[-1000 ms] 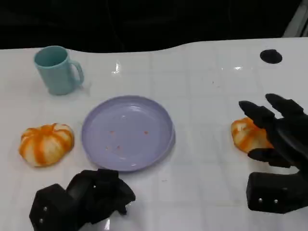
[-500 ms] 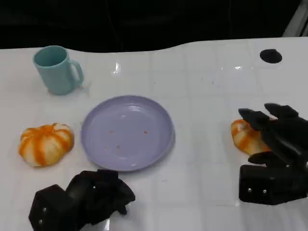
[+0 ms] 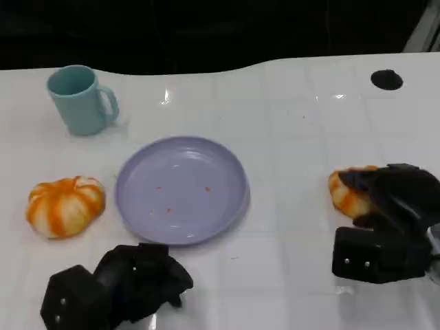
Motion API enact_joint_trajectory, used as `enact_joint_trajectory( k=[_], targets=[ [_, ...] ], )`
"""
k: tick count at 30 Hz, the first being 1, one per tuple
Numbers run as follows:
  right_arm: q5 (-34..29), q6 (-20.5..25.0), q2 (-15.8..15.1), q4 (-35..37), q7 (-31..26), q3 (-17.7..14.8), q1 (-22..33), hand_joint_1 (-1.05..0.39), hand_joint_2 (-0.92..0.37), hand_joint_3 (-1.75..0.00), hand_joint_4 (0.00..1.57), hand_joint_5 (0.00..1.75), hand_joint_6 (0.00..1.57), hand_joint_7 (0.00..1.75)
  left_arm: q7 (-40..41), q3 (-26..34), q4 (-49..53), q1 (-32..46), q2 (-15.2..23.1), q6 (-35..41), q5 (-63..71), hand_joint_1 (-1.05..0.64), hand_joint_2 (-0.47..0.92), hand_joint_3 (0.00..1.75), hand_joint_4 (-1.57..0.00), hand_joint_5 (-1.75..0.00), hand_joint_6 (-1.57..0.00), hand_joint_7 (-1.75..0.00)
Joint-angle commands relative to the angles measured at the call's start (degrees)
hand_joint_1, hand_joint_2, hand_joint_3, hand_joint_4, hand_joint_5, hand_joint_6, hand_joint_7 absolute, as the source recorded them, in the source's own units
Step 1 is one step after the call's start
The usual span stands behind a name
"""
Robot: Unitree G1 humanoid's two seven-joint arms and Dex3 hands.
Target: Grasp the bread from the table and place it into the plate.
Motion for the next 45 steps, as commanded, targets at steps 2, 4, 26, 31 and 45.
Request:
enact_joint_trajectory(
  k=[2,4,26,31,45],
  targets=[
    [0.8,-4.7,-0.2,4.6,-7.1,0.3,-1.3,-0.04,-0.66,-0.59,0.91,1.72,0.88,1.31,-0.1,0.2,-0.6,1.4,0.6,1.0,-0.2,-1.05,0.85,0.0,-0.87,-1.52,-1.31,-0.76],
    [0.6,-4.8,-0.2,4.8,-8.3,0.5,-1.5,-0.05,-0.56,-0.79,0.9,1.74,0.82,1.43,-0.1,0.2,-0.8,1.4,0.5,1.1,-0.2,-1.05,0.85,0.0,-0.87,-1.52,-1.31,-0.76],
    [6.3,-13.3,2.9,-4.0,-14.4,-1.1,3.2,0.08,-0.2,-1.4,1.01,1.75,0.89,1.57,-0.8,0.6,1.7,0.2,1.6,-0.6,-0.4,-1.04,0.85,0.01,-0.89,-1.51,-1.3,-0.75],
    [8.8,-15.1,4.2,-7.6,-10.7,-1.5,3.1,0.15,-0.14,-1.47,1.02,1.75,0.88,1.6,-0.6,0.3,1.3,0.1,1.6,0.2,-0.4,-1.04,0.85,0.0,-0.88,-1.51,-1.3,-0.76],
    [12.6,-18.3,15.0,-4.4,-1.8,-0.3,-4.5,0.17,-0.09,-1.62,1.08,1.75,0.9,1.63,-0.6,0.2,2.1,-0.4,1.6,0.1,-0.1,-1.05,0.85,0.0,-0.89,-1.52,-1.32,-0.75]
  ],
)
